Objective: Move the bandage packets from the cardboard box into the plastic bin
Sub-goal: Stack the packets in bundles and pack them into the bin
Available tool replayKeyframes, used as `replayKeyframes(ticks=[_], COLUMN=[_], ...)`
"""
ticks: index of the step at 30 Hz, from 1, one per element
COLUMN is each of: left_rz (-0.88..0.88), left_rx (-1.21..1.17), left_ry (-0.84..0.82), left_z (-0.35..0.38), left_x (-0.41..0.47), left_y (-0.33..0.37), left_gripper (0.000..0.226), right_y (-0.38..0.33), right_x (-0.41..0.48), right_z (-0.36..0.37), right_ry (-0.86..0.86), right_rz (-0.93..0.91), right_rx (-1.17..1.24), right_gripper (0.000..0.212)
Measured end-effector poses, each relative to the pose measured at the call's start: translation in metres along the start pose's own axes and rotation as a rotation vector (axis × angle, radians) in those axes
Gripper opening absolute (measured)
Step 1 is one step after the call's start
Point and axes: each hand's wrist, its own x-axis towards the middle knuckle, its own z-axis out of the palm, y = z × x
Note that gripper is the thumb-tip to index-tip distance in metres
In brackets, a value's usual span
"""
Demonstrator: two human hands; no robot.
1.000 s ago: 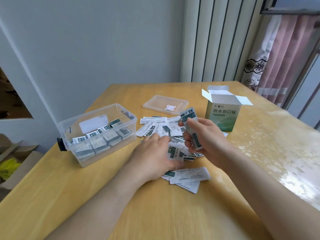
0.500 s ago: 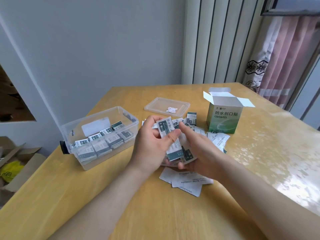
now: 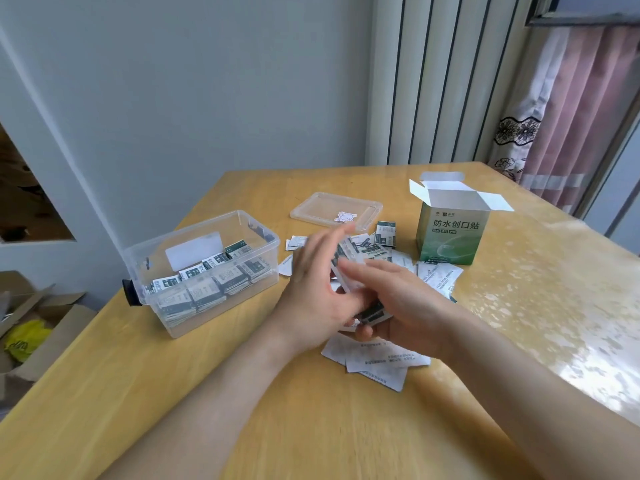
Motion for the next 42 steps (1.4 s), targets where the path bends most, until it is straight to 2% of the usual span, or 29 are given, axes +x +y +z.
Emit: replayKeyframes(ticks=[2,3,4,6,8,10,12,14,17,20,22,25,29,31,33,36,39,42], left_rz=[-0.079,-0.089,-0.096,-0.134,-0.179,-0.213,-0.166,-0.133,-0.185,-0.236,-0.223,-0.150,-0.017,0.041,0.010,-0.102,-0.265,-0.308], left_rx=[-0.103,-0.091,-0.008,0.322,0.609,0.700,0.741,0.787,0.823,0.791,0.770,0.773,0.749,0.692,0.543,0.172,-0.220,-0.349], left_ry=[-0.117,-0.105,-0.070,-0.022,-0.073,-0.147,-0.174,-0.224,-0.364,-0.420,-0.357,-0.202,-0.166,-0.117,0.001,0.156,0.171,0.129], left_z=[-0.006,-0.009,-0.013,-0.021,-0.022,-0.016,-0.008,0.000,0.010,0.019,0.021,0.017,0.010,0.004,-0.001,-0.008,-0.012,-0.012], left_x=[0.002,0.003,0.004,0.008,0.009,0.010,0.017,0.028,0.046,0.061,0.066,0.064,0.052,0.043,0.035,0.026,0.021,0.017], left_y=[0.000,-0.002,-0.004,-0.009,-0.015,-0.015,-0.010,-0.004,-0.006,-0.011,-0.013,-0.016,-0.013,-0.010,-0.005,0.001,0.005,0.006], left_gripper=[0.068,0.066,0.063,0.060,0.062,0.066,0.065,0.067,0.073,0.068,0.057,0.048,0.043,0.034,0.020,0.010,0.005,0.010], right_y=[-0.001,-0.002,-0.004,-0.008,-0.011,-0.010,-0.008,-0.004,0.000,0.000,-0.001,-0.002,-0.004,-0.005,-0.006,-0.007,-0.010,-0.006], right_x=[0.000,0.001,0.002,0.005,0.010,0.012,0.014,0.016,0.021,0.021,0.020,0.020,0.021,0.021,0.020,0.018,0.012,0.011], right_z=[-0.004,-0.008,-0.013,-0.027,-0.043,-0.056,-0.061,-0.064,-0.066,-0.068,-0.068,-0.067,-0.070,-0.073,-0.073,-0.065,-0.057,-0.051], right_ry=[0.045,0.091,0.150,0.293,0.440,0.537,0.561,0.566,0.545,0.529,0.515,0.499,0.563,0.606,0.601,0.474,0.268,0.156], right_rz=[-0.031,-0.064,-0.103,-0.186,-0.263,-0.285,-0.235,-0.172,-0.101,-0.078,-0.068,-0.052,-0.107,-0.161,-0.229,-0.287,-0.266,-0.249], right_rx=[-0.106,-0.187,-0.268,-0.422,-0.651,-0.917,-1.075,-1.124,-1.163,-1.156,-1.145,-1.154,-1.090,-1.074,-0.992,-0.620,-0.334,-0.205], right_gripper=[0.024,0.024,0.023,0.019,0.018,0.019,0.026,0.033,0.031,0.029,0.030,0.031,0.034,0.037,0.038,0.032,0.032,0.024])
